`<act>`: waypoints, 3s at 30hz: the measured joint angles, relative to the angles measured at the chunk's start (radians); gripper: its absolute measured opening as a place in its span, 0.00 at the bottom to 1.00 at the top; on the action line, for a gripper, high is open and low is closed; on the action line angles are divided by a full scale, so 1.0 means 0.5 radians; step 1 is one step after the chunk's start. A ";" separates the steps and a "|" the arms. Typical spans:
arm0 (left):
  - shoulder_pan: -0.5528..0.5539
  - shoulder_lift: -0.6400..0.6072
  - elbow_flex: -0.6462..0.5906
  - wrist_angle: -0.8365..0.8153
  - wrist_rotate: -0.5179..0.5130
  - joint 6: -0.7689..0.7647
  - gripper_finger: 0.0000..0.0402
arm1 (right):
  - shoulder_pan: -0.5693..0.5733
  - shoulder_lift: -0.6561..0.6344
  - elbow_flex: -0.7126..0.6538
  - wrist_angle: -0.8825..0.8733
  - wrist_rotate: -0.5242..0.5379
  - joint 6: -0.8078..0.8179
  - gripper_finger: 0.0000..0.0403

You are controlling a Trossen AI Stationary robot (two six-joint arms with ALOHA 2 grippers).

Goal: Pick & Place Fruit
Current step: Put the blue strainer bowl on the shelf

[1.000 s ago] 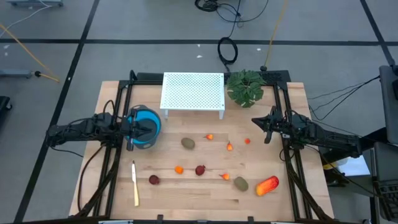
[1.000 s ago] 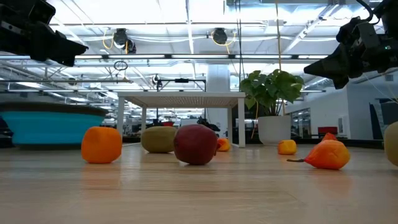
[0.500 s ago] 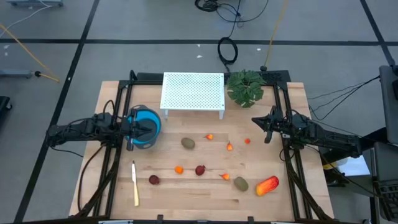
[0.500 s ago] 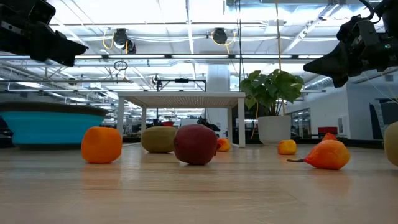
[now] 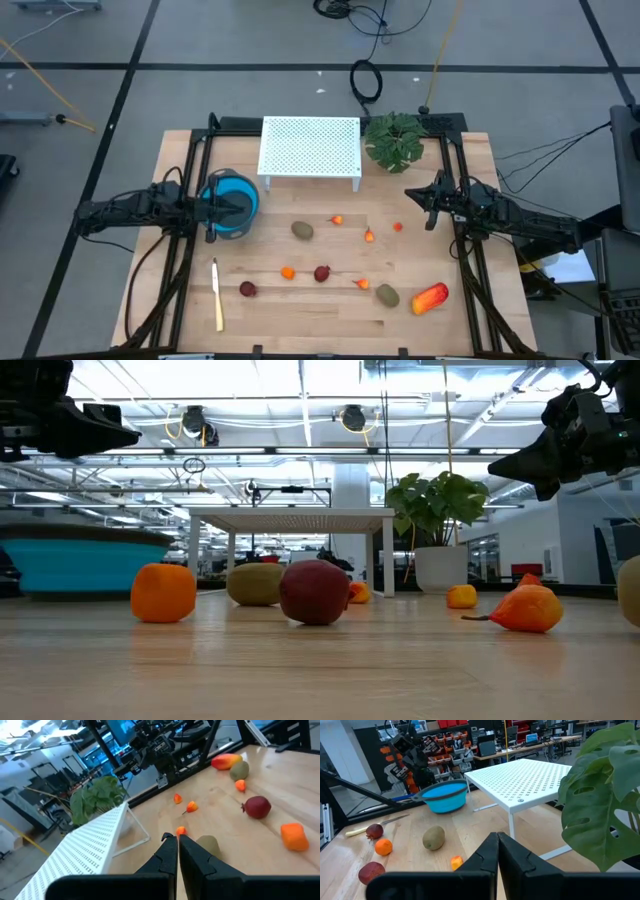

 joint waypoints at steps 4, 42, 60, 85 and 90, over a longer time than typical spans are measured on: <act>-0.001 0.000 0.000 0.001 0.000 -0.023 0.05 | -0.001 0.000 0.000 0.000 0.000 0.000 0.01; -0.001 0.782 0.645 -0.304 -0.704 -1.542 0.05 | 0.000 0.000 0.000 -0.001 0.001 0.001 0.01; 0.000 1.234 1.071 -1.113 -0.590 -2.163 0.05 | -0.001 0.000 0.000 -0.001 0.001 0.000 0.01; -0.001 1.234 1.071 -1.111 -0.520 -2.115 0.05 | 0.000 0.000 0.000 -0.001 0.001 0.000 0.01; 0.000 1.234 1.071 -1.271 -0.527 -2.274 0.05 | 0.000 0.001 0.000 -0.001 0.002 -0.015 0.01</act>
